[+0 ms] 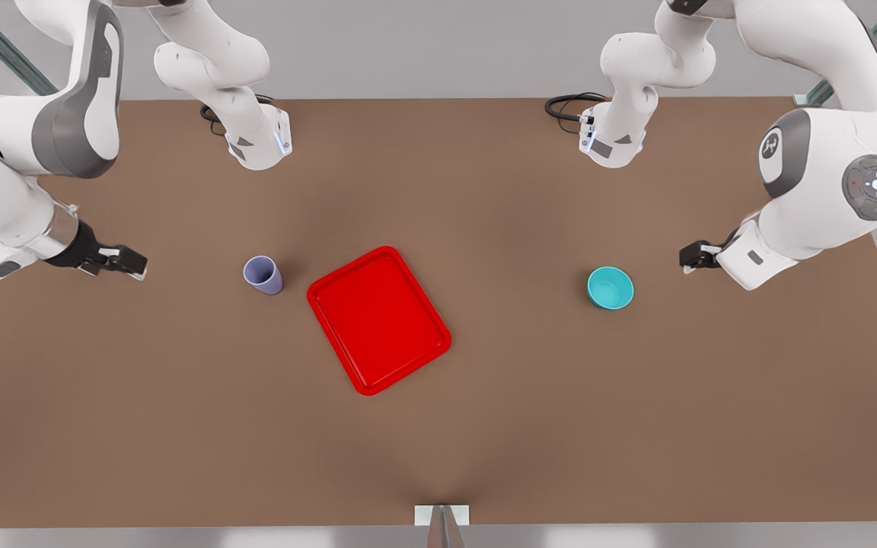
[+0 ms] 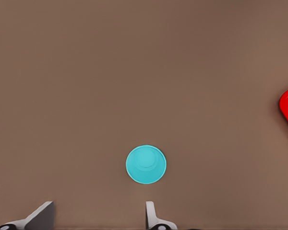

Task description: Place the bowl on the tray with the left arm and the cup on the tray with the right arm

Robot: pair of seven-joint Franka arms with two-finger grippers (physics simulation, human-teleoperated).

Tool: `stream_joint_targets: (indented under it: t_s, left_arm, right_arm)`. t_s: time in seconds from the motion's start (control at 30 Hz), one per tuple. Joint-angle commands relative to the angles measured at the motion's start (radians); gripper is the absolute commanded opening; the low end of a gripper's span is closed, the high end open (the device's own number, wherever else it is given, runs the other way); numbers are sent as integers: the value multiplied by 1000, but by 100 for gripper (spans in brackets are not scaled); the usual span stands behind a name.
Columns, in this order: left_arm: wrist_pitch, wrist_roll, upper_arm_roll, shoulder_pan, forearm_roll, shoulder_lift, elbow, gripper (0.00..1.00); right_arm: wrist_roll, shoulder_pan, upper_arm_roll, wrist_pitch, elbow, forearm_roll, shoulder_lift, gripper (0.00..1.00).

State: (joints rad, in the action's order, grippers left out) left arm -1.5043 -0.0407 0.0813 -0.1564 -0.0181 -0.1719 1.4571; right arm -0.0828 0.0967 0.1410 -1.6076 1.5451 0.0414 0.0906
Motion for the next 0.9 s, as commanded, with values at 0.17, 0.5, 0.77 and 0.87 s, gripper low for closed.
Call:
stream_joint_targets:
  t_s: [0.17,0.5,0.77,0.87]
  left_arm:
    - [-347,-16,-1,29,-28,-8,526,100]
    - [-772,-212,0,66,-223,-87,818,100]
    - [-837,-226,-12,63,-223,-184,815,91]
    - [-830,-225,-14,63,-224,-184,810,33]
  right_arm:
    - [-2,3,0,2,1,0,-2,100]
    - [-2,2,0,-3,-2,-2,12,100]
    - [2,0,0,6,-7,-2,9,100]
    - [2,2,0,6,-7,-2,9,100]
